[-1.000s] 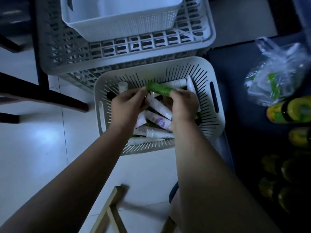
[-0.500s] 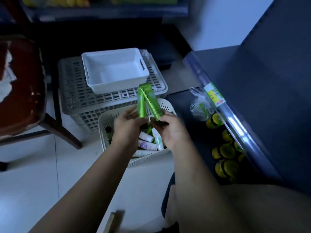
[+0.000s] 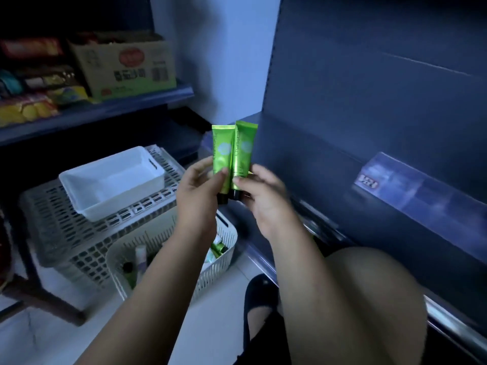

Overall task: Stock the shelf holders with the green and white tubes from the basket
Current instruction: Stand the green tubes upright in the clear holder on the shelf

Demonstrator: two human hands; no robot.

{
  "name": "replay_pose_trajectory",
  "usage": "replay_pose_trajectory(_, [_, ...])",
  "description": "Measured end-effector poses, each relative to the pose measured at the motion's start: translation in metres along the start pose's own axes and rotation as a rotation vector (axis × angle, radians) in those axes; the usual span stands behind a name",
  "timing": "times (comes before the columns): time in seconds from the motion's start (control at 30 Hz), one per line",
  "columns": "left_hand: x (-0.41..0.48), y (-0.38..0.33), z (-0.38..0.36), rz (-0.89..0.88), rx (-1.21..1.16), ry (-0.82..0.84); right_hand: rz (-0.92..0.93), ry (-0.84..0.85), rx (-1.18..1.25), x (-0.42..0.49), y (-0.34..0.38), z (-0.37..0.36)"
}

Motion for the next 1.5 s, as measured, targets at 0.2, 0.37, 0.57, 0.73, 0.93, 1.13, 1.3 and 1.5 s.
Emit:
replay_pose_trajectory(0.2, [-0.036, 0.020, -0.112, 0.049, 0.045, 0.237, 0.131, -0.302, -0.044, -0.064, 0.062, 0.115])
replay_pose_trajectory(0.37, [-0.082, 0.043, -0.209, 0.079, 0.099, 0.452, 0.241, -0.479, -0.164, -0.145, 0.124, 0.211])
replay_pose_trajectory(0.57, [-0.162, 0.075, -0.318, 0.116, 0.146, 0.737, 0.293, -0.702, -0.252, -0.257, 0.169, 0.311])
replay_pose_trajectory(0.73, [-0.237, 0.108, -0.387, 0.153, 0.175, 0.925, 0.395, -0.852, -0.243, -0.344, 0.187, 0.370])
replay_pose_trajectory(0.93, [-0.308, 0.139, -0.442, 0.131, 0.226, 1.053, 0.490, -1.069, -0.226, -0.416, 0.200, 0.414])
replay_pose_trajectory(1.13, [-0.352, 0.160, -0.489, 0.095, 0.240, 1.171, 0.541, -1.179, -0.260, -0.469, 0.221, 0.454])
replay_pose_trajectory(1.3, [-0.380, 0.179, -0.524, 0.061, 0.268, 1.230, 0.530, -1.262, -0.256, -0.506, 0.227, 0.501])
replay_pose_trajectory(1.5, [-0.398, 0.204, -0.535, -0.002, 0.299, 1.297, 0.448, -1.312, -0.268, -0.528, 0.223, 0.555])
Point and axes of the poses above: each hand's wrist, its own x-axis towards the middle knuckle, its own z-axis out of the back of the hand, y = z × x, the point moved 10 cm from there along x, towards the middle knuckle, and after that the axes turned 2 degrees about y, right-handed, at the moved point
